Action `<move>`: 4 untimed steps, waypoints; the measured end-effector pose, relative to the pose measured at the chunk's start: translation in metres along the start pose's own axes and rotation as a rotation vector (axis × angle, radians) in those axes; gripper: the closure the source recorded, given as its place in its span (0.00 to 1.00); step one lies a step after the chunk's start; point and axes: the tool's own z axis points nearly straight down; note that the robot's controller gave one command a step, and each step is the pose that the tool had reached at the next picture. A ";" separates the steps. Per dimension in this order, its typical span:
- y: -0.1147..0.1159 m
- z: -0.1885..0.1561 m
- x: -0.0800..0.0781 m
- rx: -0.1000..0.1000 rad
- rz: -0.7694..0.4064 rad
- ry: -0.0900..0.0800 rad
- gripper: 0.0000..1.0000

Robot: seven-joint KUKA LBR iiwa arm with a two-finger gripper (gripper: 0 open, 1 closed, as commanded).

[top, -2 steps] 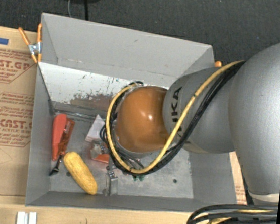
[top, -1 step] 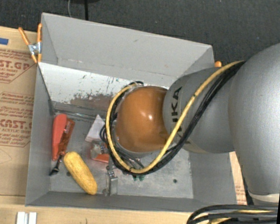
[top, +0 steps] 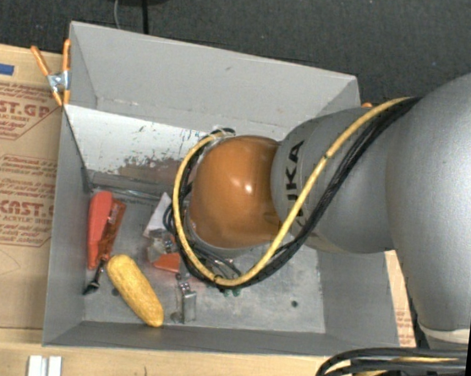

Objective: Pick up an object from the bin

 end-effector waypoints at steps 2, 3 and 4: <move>0.031 -0.005 -0.015 -0.002 0.061 -0.006 0.00; 0.039 0.031 -0.011 -0.003 0.118 -0.007 0.00; 0.040 0.061 -0.003 -0.003 0.057 -0.006 1.00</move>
Offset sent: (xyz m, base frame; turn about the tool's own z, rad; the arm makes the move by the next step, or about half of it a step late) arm 0.0017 0.0330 -0.0137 0.0755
